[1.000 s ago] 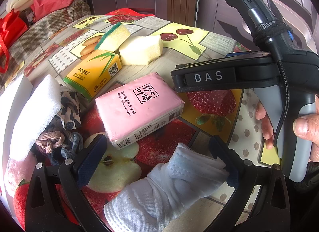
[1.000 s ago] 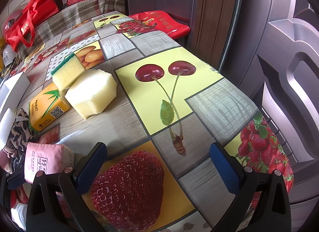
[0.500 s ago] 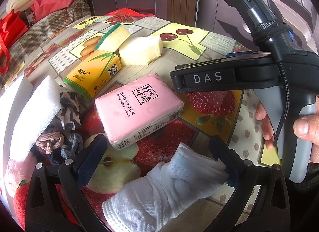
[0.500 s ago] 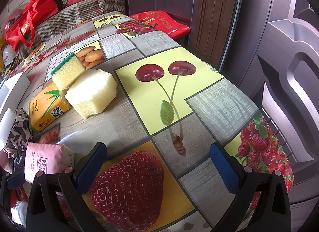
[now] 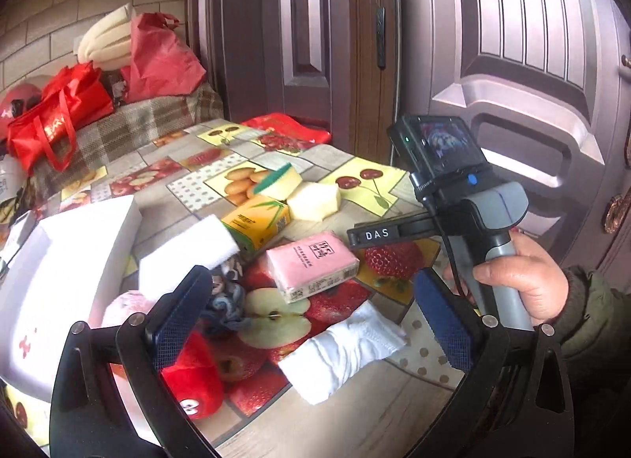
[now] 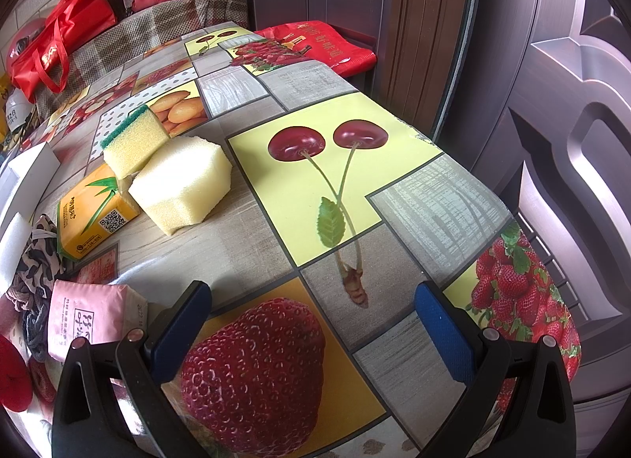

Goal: Organize soft objects
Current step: 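Grasp the white foam block with the left tool while the right tool grasps the rolled white sock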

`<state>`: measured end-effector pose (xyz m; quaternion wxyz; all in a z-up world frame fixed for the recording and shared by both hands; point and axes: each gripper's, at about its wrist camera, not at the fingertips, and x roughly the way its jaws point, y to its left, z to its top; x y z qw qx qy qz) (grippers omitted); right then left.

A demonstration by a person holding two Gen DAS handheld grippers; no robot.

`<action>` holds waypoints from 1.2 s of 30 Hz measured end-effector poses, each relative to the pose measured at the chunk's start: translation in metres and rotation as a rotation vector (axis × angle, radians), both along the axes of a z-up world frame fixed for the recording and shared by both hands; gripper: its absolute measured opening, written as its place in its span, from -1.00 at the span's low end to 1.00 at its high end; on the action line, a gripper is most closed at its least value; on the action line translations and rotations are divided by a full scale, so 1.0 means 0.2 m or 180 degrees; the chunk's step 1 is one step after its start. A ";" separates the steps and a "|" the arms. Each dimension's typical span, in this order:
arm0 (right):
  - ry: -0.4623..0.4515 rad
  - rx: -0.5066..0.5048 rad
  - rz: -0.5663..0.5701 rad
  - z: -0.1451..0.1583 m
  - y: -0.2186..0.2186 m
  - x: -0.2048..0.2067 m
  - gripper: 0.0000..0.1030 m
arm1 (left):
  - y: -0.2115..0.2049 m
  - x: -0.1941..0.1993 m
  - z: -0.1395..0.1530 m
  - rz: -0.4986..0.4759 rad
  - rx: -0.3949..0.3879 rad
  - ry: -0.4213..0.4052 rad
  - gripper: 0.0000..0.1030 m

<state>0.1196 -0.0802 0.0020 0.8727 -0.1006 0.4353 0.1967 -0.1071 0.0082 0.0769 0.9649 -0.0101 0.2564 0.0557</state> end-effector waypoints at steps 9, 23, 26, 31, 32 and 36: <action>0.0000 -0.0002 0.0000 0.00 0.00 0.00 1.00 | 0.41 -0.40 -0.04 0.0543 0.0203 -0.0207 0.99; 0.0301 0.1644 0.0858 0.11 -0.17 -0.07 1.00 | 0.50 -0.23 -0.22 0.0169 0.0211 0.0378 0.54; 0.0226 0.1683 0.1590 0.18 -0.12 -0.21 1.00 | 0.50 -0.23 -0.23 0.0178 0.0178 0.0418 0.00; -0.0079 0.1014 0.2812 0.23 0.06 -0.55 1.00 | 0.49 -0.25 -0.21 0.0125 0.0181 0.0332 0.00; -0.0077 0.0881 0.2993 0.22 0.09 -0.60 1.00 | 0.49 -0.25 -0.21 0.0125 0.0177 0.0322 0.00; -0.0062 0.0295 0.3365 0.13 0.19 -0.72 0.98 | 0.50 -0.26 -0.20 0.0132 0.0119 0.0266 0.00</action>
